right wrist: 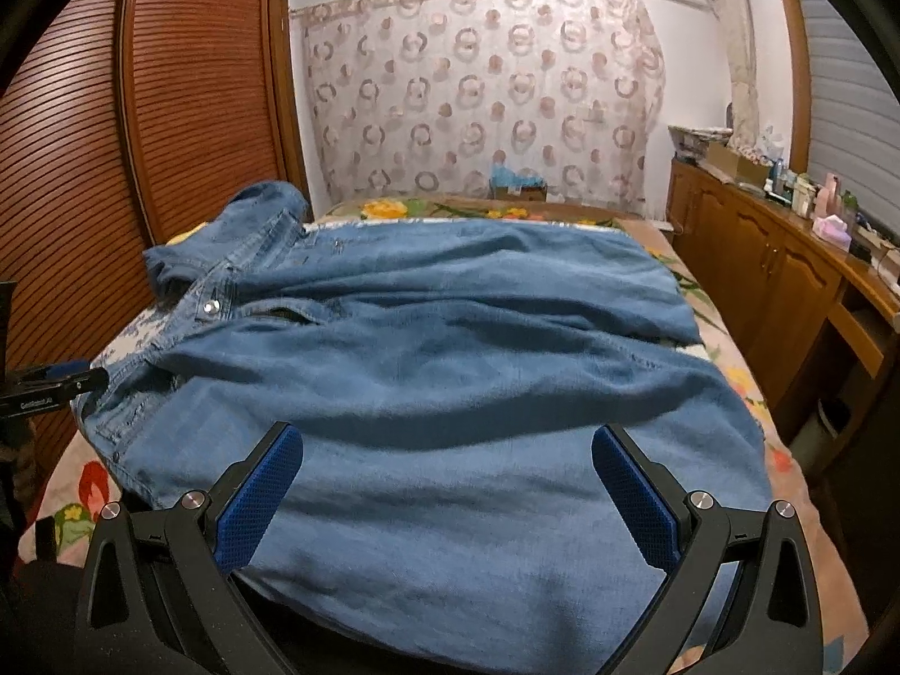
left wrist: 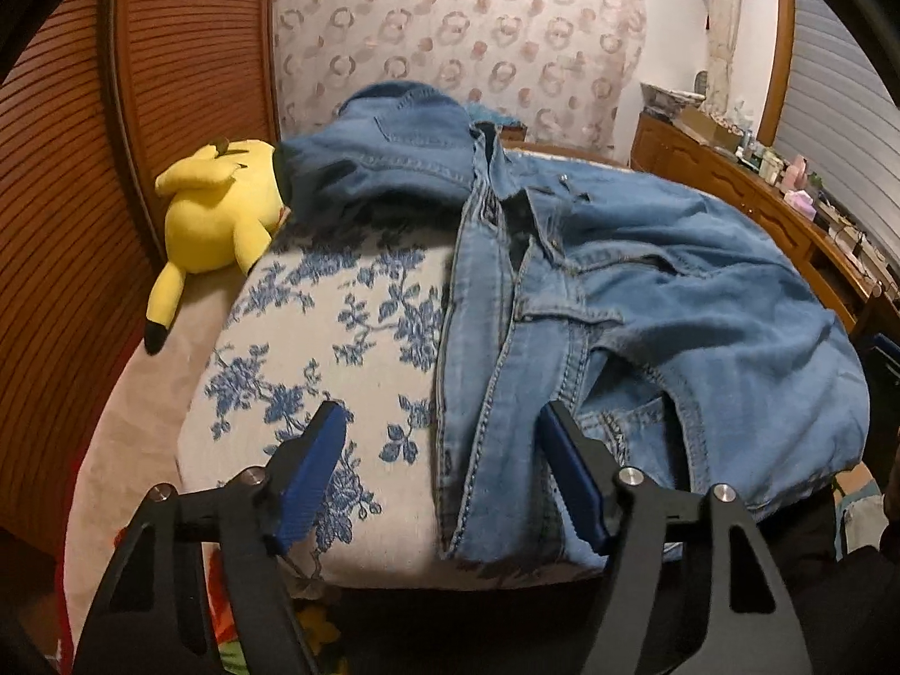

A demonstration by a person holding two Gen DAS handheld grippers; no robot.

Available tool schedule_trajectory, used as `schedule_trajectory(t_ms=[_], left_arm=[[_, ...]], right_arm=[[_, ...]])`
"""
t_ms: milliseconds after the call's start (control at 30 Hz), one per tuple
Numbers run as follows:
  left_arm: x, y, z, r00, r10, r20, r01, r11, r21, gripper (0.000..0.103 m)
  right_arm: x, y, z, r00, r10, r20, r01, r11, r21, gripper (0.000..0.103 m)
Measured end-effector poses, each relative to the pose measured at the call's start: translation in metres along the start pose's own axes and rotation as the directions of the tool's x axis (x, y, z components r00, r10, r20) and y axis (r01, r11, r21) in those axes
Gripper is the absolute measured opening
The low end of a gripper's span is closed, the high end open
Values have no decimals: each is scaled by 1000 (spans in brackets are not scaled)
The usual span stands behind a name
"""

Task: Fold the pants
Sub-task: 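Lower the left tool onto the jeans waistband and close it, then grasp the jeans leg with the right tool while the left tool holds the waistband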

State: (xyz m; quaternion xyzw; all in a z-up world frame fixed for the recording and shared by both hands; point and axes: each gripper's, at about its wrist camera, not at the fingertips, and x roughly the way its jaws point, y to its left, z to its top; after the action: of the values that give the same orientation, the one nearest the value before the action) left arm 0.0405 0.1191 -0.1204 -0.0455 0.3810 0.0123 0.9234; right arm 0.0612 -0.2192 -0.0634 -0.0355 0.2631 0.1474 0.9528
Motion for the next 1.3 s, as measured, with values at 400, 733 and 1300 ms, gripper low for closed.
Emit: schedule_trajectory(t_ms=[400,733,1300], left_arm=[[3,-7,-10,998,-53,-20,54,998,26,47],[-2,-5,-17,996,-70,-59,71,997,24,52],[-39,-38,14,983,-160,90,152,984,96,16]], right_arm=[[-11,-10,-3,998,-3,-68,3,1000,4,103],[-14,-8,1,998,-3,-69,4,1000,7,103],[-6,-11,8,996,23,-85,-22,1000,14,103]])
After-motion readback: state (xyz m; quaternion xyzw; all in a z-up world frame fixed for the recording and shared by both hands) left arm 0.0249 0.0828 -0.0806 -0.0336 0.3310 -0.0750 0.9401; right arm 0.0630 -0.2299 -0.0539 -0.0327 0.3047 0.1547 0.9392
